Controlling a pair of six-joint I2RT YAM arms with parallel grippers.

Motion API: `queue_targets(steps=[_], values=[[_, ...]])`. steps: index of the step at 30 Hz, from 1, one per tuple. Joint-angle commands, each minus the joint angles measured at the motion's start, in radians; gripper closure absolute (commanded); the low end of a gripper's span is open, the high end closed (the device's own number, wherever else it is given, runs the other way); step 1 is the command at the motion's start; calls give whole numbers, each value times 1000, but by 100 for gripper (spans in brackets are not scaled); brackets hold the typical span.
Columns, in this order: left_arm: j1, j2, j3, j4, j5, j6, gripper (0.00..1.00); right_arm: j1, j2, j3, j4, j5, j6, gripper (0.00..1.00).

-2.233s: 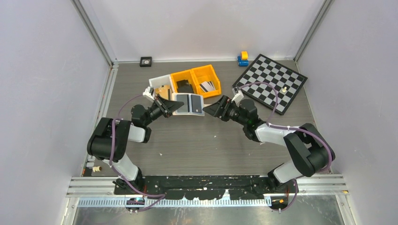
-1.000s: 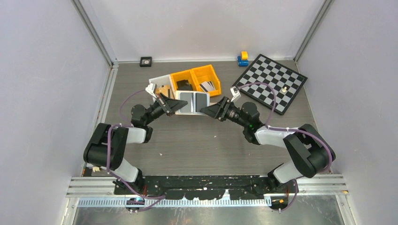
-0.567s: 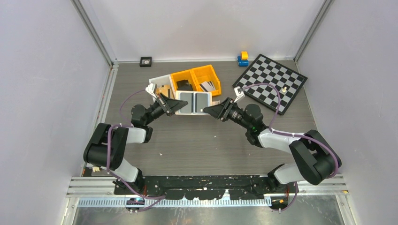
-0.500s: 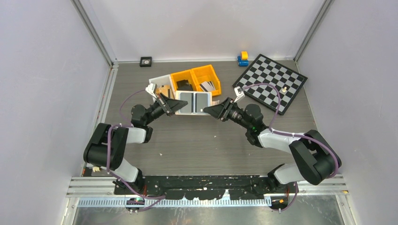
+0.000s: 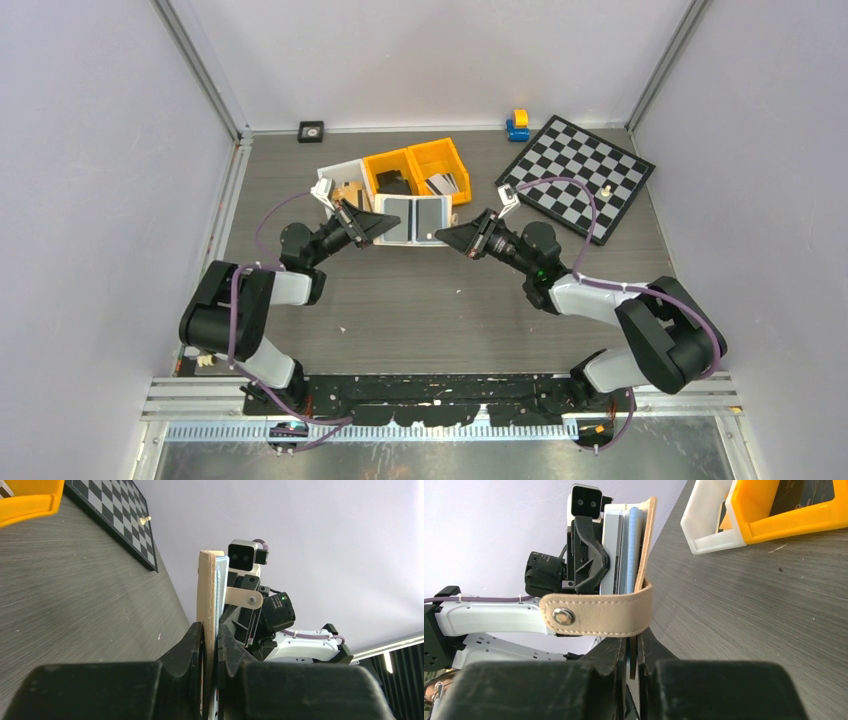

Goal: Take the credit cards out of the card holder
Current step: Remove the credit card from the card holder.

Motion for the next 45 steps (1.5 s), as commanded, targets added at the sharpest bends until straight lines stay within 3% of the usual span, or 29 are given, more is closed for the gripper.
queue_targets(steps=[1, 5, 7, 13, 16, 22, 28, 35, 40, 45], values=[[-5, -2, 21, 65, 1, 24, 96, 2, 20, 44, 70, -46, 5, 95], [20, -37, -22, 4, -57, 59, 66, 0, 6, 44, 23, -23, -16, 100], [40, -78, -32, -119, -75, 105, 58, -3, -17, 44, -30, 8, -42, 100], [62, -282, -6, -686, -209, 316, 52, -3, -53, 44, -125, 66, -96, 99], [50, -407, -4, -789, -268, 401, 52, -3, -39, 54, -129, 53, -100, 100], [-21, -461, 25, -755, -219, 476, 63, -2, -2, 73, -115, 2, -99, 99], [-74, -332, 68, -572, -78, 424, 73, -2, 12, 69, -30, -75, -68, 99], [-75, -142, 82, -287, 32, 241, 71, -2, 42, 66, 66, -135, -25, 100], [-77, -103, 92, -254, 51, 208, 64, -3, 61, 72, 106, -164, 7, 99], [-85, -104, 99, -260, 58, 211, 63, -2, 88, 76, 158, -189, 40, 99]])
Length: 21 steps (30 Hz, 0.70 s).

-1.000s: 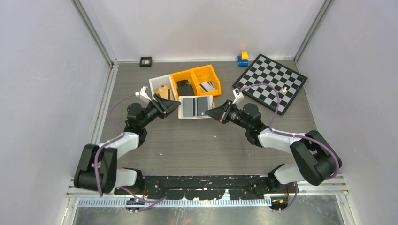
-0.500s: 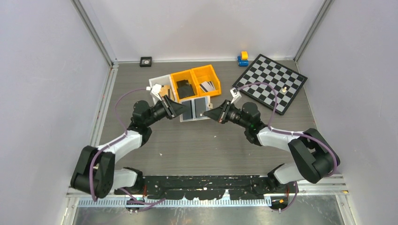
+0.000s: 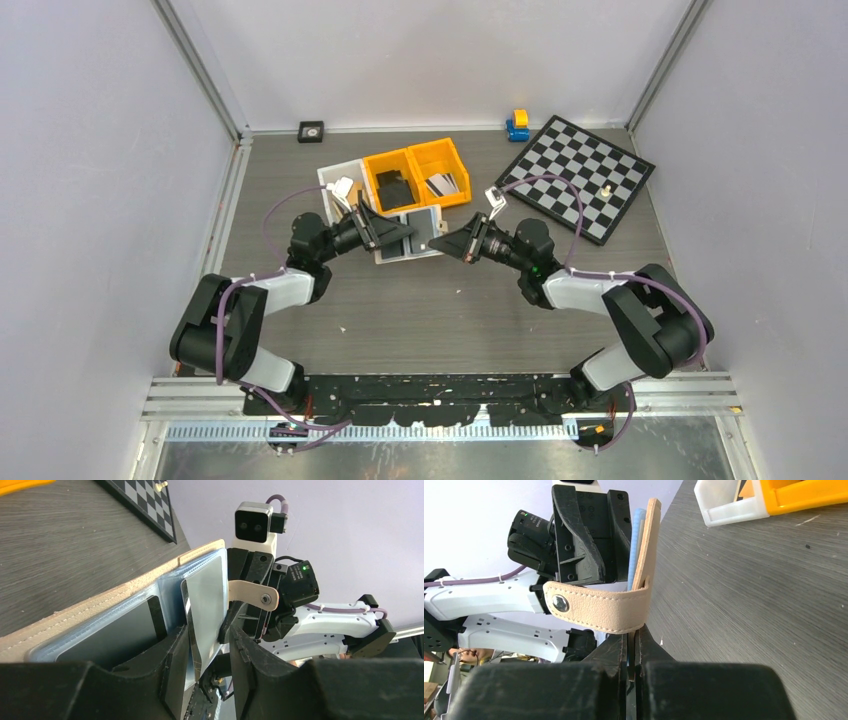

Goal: Take the credit cards out of the card holder
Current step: Remove the credit card from the card holder.

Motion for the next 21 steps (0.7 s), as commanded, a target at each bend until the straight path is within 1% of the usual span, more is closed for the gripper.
queue_targets(steps=[1, 3, 7, 8, 10, 12, 13, 14, 19, 20, 21], values=[[-7, -1, 42, 80, 32, -15, 63, 0, 8, 48, 150, -46, 40, 99], [-9, 4, 45, 83, 39, -21, 68, 0, 8, 50, 143, -46, 39, 99], [-10, 16, 44, 140, 48, -43, 84, 0, 11, 48, 139, -40, 37, 99], [-9, 20, 44, 147, 47, -47, 89, 0, 11, 47, 139, -37, 36, 98], [-9, 28, 43, 160, 47, -55, 95, -6, 13, 42, 145, -31, 44, 87], [-9, 42, 43, 182, 48, -67, 99, -15, 18, 36, 169, -31, 62, 74], [-9, 49, 43, 192, 49, -73, 100, -20, 21, 31, 185, -32, 73, 69], [-9, 54, 44, 200, 51, -82, 100, -24, 25, 28, 202, -32, 83, 68], [-9, 73, 49, 212, 60, -89, 100, -39, 44, 24, 253, -41, 123, 67], [-9, 73, 50, 211, 60, -89, 100, -40, 46, 24, 256, -41, 128, 71], [-9, 73, 50, 212, 61, -89, 100, -44, 48, 24, 259, -44, 131, 78]])
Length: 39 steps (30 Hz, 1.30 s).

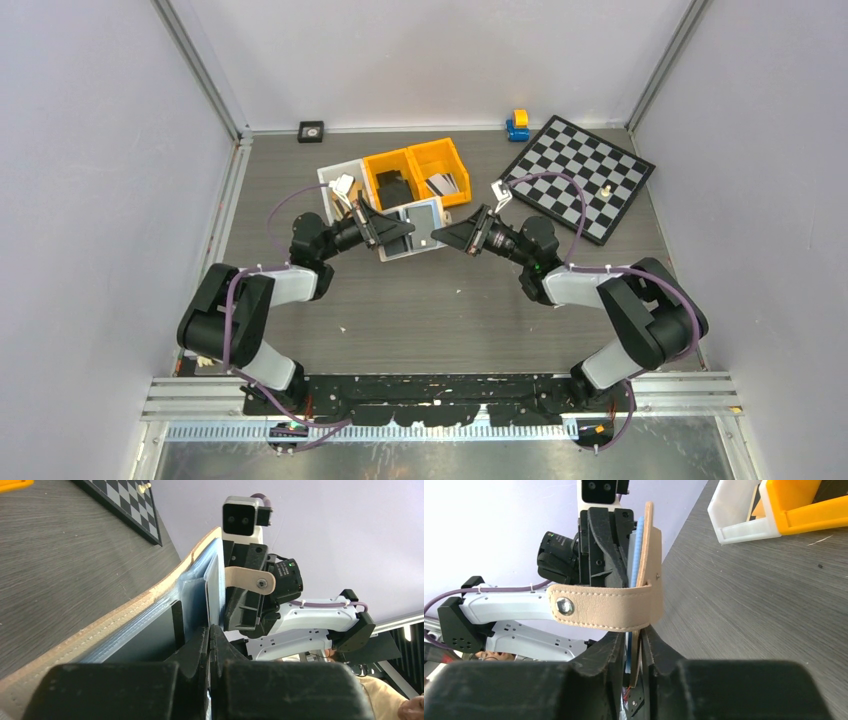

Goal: Take the credit cards out of the card holder
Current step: Remove the credit card from the card holder.

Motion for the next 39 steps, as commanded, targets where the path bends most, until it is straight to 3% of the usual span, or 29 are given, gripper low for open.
queue_targets(steps=[1, 4, 11, 16, 23, 35, 39], values=[[-8, 4, 38, 72, 32, -4, 100, -8, 5, 11, 129, -16, 39, 84], [-8, 3, 36, 63, 29, -1, 96, -13, 4, 11, 117, -10, 40, 98], [-8, 4, 34, 82, 30, -16, 83, -22, -5, 3, 108, 3, 39, 100], [0, 23, 33, 151, 38, -57, 85, -29, 2, 2, 117, 3, 47, 100], [15, 64, 30, 258, 50, -131, 98, -40, 32, 3, 154, -6, 81, 100], [23, 63, 26, 267, 47, -139, 99, -70, 68, -5, 210, -9, 138, 100], [26, 65, 23, 267, 46, -139, 91, -75, 63, -8, 216, -8, 139, 99]])
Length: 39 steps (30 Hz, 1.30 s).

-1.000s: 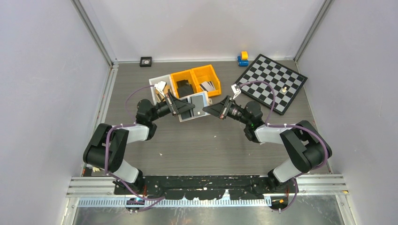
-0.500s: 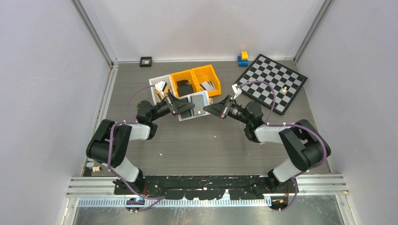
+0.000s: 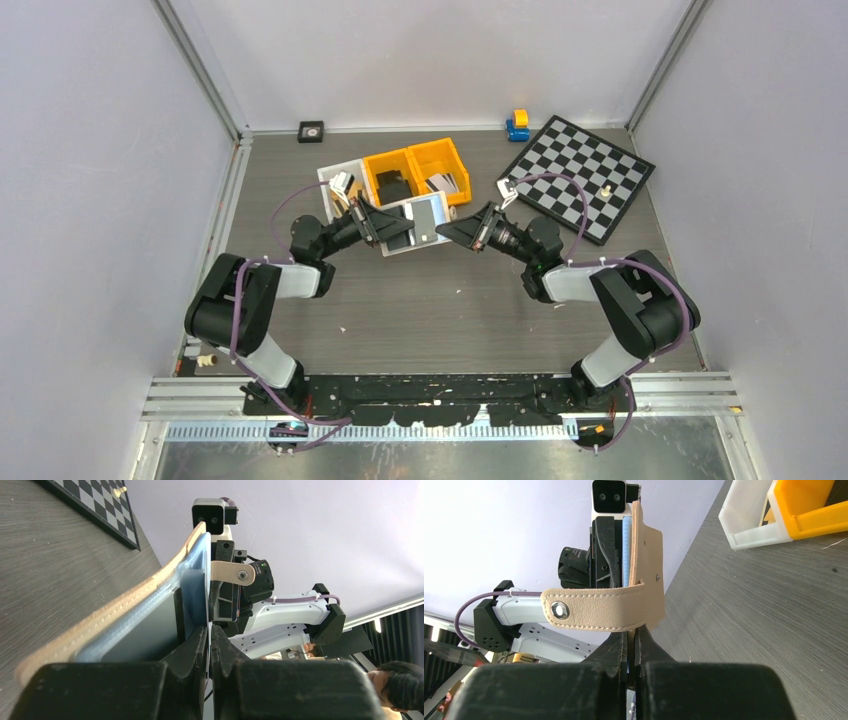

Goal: Take the credit cards out of the card holder
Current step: Remove the credit card from the card holder.

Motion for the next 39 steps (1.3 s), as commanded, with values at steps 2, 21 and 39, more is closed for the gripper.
queue_targets(steps=[2, 21, 39], values=[[13, -8, 13, 79, 20, -7, 87, -24, -4, -1, 73, 26, 5, 100], [102, -11, -36, -62, -15, 35, 100, -111, -98, -64, -152, 171, -91, 100], [122, -271, 95, -942, -435, 522, 100, -121, -107, 17, -589, 306, -243, 100]])
